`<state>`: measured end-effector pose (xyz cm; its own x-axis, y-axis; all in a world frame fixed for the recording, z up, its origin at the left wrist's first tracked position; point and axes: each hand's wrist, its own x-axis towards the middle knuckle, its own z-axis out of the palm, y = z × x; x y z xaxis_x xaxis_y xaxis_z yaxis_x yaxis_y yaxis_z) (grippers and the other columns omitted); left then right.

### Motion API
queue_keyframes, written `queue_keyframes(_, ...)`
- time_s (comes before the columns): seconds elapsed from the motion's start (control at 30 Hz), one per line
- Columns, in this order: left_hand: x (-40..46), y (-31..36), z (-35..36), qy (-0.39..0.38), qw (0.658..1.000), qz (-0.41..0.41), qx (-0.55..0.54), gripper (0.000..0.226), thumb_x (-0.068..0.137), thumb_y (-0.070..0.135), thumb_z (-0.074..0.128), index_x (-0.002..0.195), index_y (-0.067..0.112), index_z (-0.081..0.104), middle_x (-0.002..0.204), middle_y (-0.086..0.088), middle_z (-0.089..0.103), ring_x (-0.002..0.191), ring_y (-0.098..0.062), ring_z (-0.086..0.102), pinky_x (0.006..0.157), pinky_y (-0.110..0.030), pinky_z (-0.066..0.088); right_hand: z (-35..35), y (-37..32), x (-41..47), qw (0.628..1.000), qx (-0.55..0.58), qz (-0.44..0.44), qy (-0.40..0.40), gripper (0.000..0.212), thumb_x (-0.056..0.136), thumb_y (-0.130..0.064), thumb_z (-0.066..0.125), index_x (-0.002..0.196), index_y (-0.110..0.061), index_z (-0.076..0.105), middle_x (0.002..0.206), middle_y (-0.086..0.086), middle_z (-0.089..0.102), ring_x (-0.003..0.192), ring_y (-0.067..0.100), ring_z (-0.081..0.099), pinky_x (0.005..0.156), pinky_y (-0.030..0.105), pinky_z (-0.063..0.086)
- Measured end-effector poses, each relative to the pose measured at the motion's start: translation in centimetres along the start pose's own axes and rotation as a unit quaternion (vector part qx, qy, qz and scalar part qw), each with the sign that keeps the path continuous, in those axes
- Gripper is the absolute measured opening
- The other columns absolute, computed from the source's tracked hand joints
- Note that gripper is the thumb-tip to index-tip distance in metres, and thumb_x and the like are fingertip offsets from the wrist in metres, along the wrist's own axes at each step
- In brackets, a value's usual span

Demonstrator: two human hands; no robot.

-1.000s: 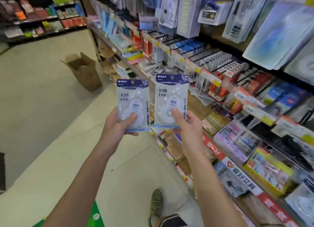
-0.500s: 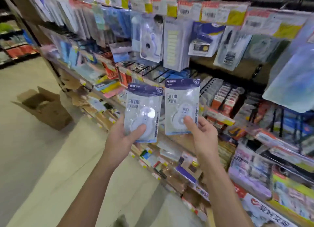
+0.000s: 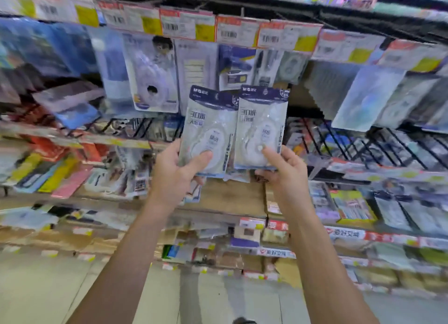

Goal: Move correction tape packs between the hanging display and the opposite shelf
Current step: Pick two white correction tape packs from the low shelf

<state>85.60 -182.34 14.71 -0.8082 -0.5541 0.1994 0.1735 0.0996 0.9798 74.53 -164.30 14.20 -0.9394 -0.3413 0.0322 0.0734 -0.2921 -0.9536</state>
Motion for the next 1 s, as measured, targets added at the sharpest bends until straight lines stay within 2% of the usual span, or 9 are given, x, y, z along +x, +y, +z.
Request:
queue_keyframes(0.23, 3.8, -1.3, 1.0, -0.054, 0.998, -0.025, -0.016, 0.02, 0.093, 0.017, 0.07, 0.112, 0.015, 0.065, 0.099, -0.008, 0.074, 0.068, -0.034, 0.066, 0.055, -0.042, 0.056, 0.7, -0.2, 1.3, 0.997, 0.015, -0.032, 0.066, 0.011, 0.095, -0.017, 0.066, 0.104, -0.013, 0.07, 0.097, 0.002, 0.076, 0.086, 0.017, 0.072, 0.066, 0.027, 0.055)
queue_keyframes(0.37, 5.3, -1.9, 1.9, -0.052, 0.997, -0.036, -0.041, 0.023, 0.091, 0.016, 0.07, 0.113, 0.016, 0.066, 0.095, -0.003, 0.076, 0.069, -0.024, 0.07, 0.05, -0.029, 0.056, 0.4, 0.4, 3.2, 0.996, 0.011, -0.049, 0.077, 0.011, 0.089, -0.028, 0.07, 0.095, -0.022, 0.077, 0.1, 0.006, 0.076, 0.09, 0.021, 0.072, 0.071, 0.032, 0.053)
queue_keyframes(0.47, 6.4, -3.0, 2.1, -0.051, 0.997, -0.05, -0.04, 0.017, 0.09, 0.016, 0.069, 0.106, 0.021, 0.066, 0.087, -0.002, 0.075, 0.062, -0.023, 0.067, 0.047, -0.026, 0.053, 0.5, 0.8, 4.5, 0.995, 0.017, -0.059, 0.08, 0.021, 0.085, -0.031, 0.07, 0.1, -0.018, 0.076, 0.101, 0.006, 0.077, 0.094, 0.022, 0.073, 0.073, 0.031, 0.054)
queue_keyframes(0.57, 7.7, -3.4, 2.4, -0.039, 0.997, -0.053, -0.035, 0.019, 0.085, 0.019, 0.071, 0.104, 0.018, 0.068, 0.091, -0.006, 0.074, 0.064, -0.025, 0.065, 0.045, -0.027, 0.053, 0.4, 1.3, 6.1, 0.994, 0.019, -0.057, 0.087, 0.027, 0.088, -0.03, 0.074, 0.112, -0.017, 0.073, 0.108, 0.008, 0.076, 0.103, 0.027, 0.072, 0.086, 0.042, 0.054)
queue_keyframes(0.63, 8.4, -3.7, 2.7, -0.031, 0.998, -0.048, -0.026, 0.016, 0.086, 0.015, 0.071, 0.101, 0.019, 0.068, 0.089, -0.006, 0.074, 0.058, -0.021, 0.064, 0.044, -0.027, 0.052, 0.2, 1.3, 7.2, 0.993, 0.013, -0.06, 0.1, 0.023, 0.088, -0.031, 0.071, 0.109, -0.022, 0.075, 0.11, 0.009, 0.076, 0.105, 0.032, 0.07, 0.092, 0.05, 0.053)
queue_keyframes(0.73, 9.0, -4.4, 3.0, -0.046, 0.998, -0.033, -0.012, 0.018, 0.085, 0.017, 0.074, 0.101, 0.023, 0.068, 0.093, 0.0, 0.075, 0.058, -0.021, 0.067, 0.048, -0.029, 0.056, -0.4, 1.3, 8.1, 0.99, 0.009, -0.062, 0.127, 0.018, 0.091, -0.027, 0.072, 0.108, -0.021, 0.075, 0.109, 0.012, 0.075, 0.104, 0.04, 0.068, 0.091, 0.059, 0.051)
queue_keyframes(0.83, 9.7, -4.4, 3.2, -0.058, 0.998, -0.022, -0.011, 0.027, 0.079, 0.028, 0.081, 0.103, 0.028, 0.068, 0.096, 0.006, 0.076, 0.063, -0.016, 0.071, 0.055, -0.029, 0.06, -0.8, 0.8, 8.7, 0.989, 0.021, -0.06, 0.133, 0.018, 0.094, -0.02, 0.067, 0.111, -0.018, 0.073, 0.109, 0.012, 0.075, 0.102, 0.039, 0.07, 0.09, 0.054, 0.054)
queue_keyframes(0.9, 10.5, -4.6, 3.2, -0.066, 0.997, -0.015, -0.021, 0.026, 0.079, 0.029, 0.078, 0.103, 0.029, 0.067, 0.098, 0.007, 0.076, 0.064, -0.014, 0.071, 0.057, -0.029, 0.06, -0.7, 0.6, 8.9, 0.989, 0.009, -0.073, 0.132, 0.019, 0.095, -0.018, 0.065, 0.112, -0.017, 0.071, 0.108, 0.011, 0.076, 0.101, 0.032, 0.072, 0.088, 0.047, 0.056)
queue_keyframes(1.0, 11.8, -4.8, 2.9, -0.083, 0.996, -0.006, -0.017, 0.026, 0.082, 0.028, 0.08, 0.106, 0.029, 0.067, 0.1, 0.002, 0.075, 0.068, -0.028, 0.071, 0.059, -0.048, 0.061, -0.3, 0.4, 9.2, 0.989, 0.001, -0.078, 0.129, 0.018, 0.095, -0.017, 0.063, 0.111, -0.017, 0.071, 0.107, 0.011, 0.076, 0.098, 0.029, 0.073, 0.08, 0.035, 0.059)
